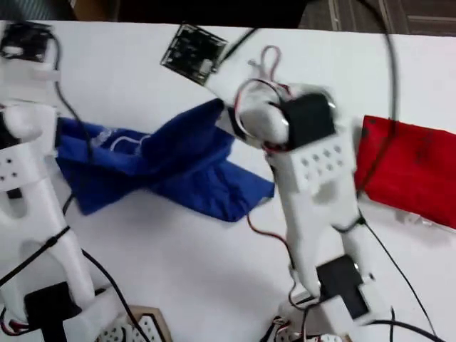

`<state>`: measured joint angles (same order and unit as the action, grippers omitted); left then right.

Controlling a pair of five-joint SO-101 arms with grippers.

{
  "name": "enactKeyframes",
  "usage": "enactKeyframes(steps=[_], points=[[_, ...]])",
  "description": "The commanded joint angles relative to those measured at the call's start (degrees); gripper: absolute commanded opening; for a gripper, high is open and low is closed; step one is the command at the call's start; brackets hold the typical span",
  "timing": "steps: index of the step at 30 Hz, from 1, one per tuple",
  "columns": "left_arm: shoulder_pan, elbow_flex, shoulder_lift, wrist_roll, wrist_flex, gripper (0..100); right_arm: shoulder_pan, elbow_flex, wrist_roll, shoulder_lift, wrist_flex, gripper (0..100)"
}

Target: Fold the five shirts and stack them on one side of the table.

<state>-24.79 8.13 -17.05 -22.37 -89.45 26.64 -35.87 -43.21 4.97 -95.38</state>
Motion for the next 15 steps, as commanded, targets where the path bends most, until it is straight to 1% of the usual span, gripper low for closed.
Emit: enactKeyframes(steps=[1, 4, 7, 11, 15], points=[[4.0, 4.5, -5.8, -0.2, -0.2, 3, -2.0, -2.5, -0.4, 8.5, -0.4, 2.1], [7.2, 8.2, -11.3, -0.4, 0.2, 3, -4.8, -2.5, -0.4, 13.8, -0.1, 2.1], [9.4, 9.4, -16.8, -0.4, 0.2, 3, -8.8, -2.6, -0.5, 19.1, 0.7, 2.0], [9.1, 7.8, -21.4, -0.4, 0.5, 3, -14.4, -2.6, -1.1, 25.2, 2.6, 2.0], [9.1, 3.0, -25.1, -0.5, 2.6, 3, -16.9, -2.5, -5.8, 29.1, 3.6, 2.0]])
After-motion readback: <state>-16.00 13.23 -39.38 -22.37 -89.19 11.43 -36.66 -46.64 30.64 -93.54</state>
